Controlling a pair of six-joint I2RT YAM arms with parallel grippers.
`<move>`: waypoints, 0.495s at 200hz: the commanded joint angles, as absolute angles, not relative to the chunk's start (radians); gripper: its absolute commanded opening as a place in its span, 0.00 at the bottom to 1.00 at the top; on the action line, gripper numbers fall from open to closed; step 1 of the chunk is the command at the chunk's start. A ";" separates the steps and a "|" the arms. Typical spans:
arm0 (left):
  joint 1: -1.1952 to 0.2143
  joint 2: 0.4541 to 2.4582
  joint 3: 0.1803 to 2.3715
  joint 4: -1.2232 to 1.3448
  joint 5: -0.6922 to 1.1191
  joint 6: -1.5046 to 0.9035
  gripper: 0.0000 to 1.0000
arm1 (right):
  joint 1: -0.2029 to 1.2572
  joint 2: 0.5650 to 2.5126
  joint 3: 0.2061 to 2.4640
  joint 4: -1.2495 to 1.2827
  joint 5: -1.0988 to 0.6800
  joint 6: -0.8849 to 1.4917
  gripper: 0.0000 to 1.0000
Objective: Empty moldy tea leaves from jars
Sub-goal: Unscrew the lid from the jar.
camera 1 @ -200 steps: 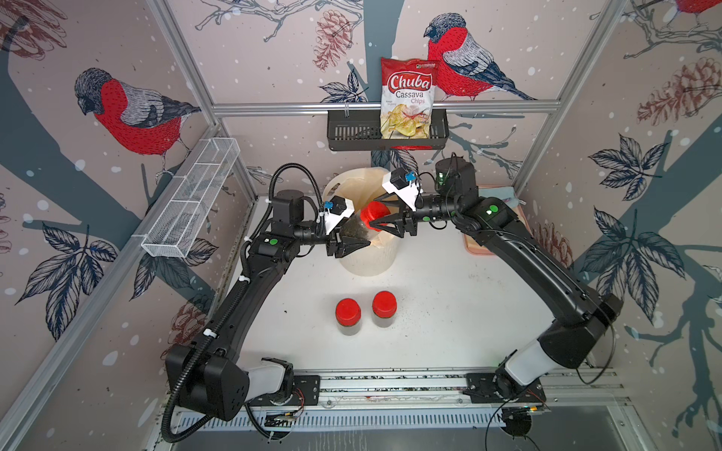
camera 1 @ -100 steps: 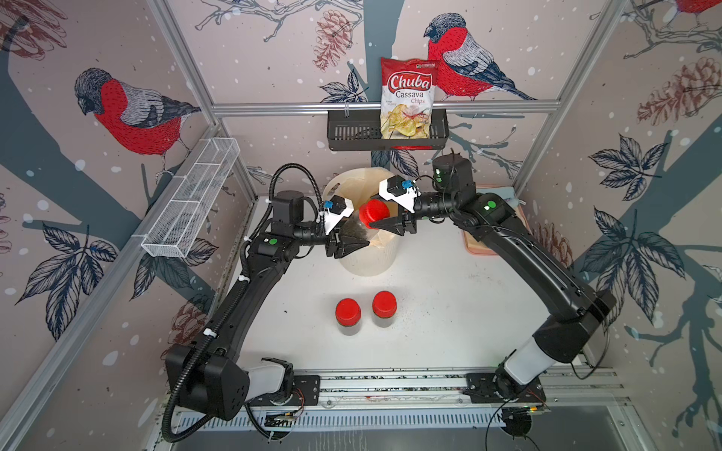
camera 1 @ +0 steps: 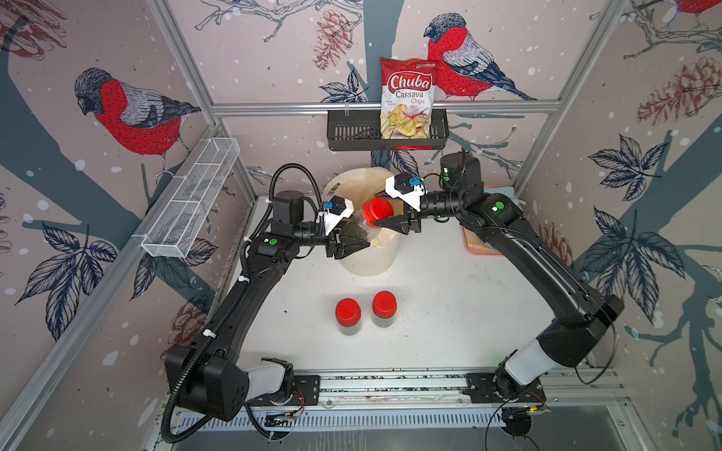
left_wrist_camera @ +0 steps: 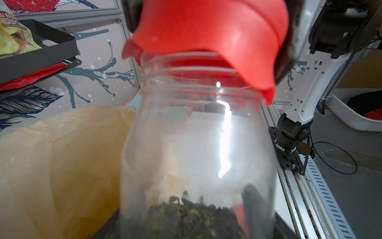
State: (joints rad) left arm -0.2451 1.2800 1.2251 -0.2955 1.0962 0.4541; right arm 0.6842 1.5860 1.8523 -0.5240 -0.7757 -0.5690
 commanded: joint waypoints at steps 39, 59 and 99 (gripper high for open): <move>-0.247 1.274 1.233 -0.268 1.113 0.458 0.17 | 0.579 1.488 1.722 -0.234 -0.733 -0.273 0.21; -0.247 1.269 1.234 -0.264 1.104 0.454 0.18 | 0.520 1.459 1.677 -0.146 -0.649 -0.124 0.21; -0.247 1.263 1.229 -0.239 1.082 0.432 0.20 | 0.415 1.470 1.651 -0.177 -0.445 0.065 0.21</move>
State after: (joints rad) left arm -0.2459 1.2701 1.2255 -0.2916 1.0889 0.4435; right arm 0.4610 1.4605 1.6623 -0.2070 -0.5968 -0.1131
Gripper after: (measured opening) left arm 0.712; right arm 0.665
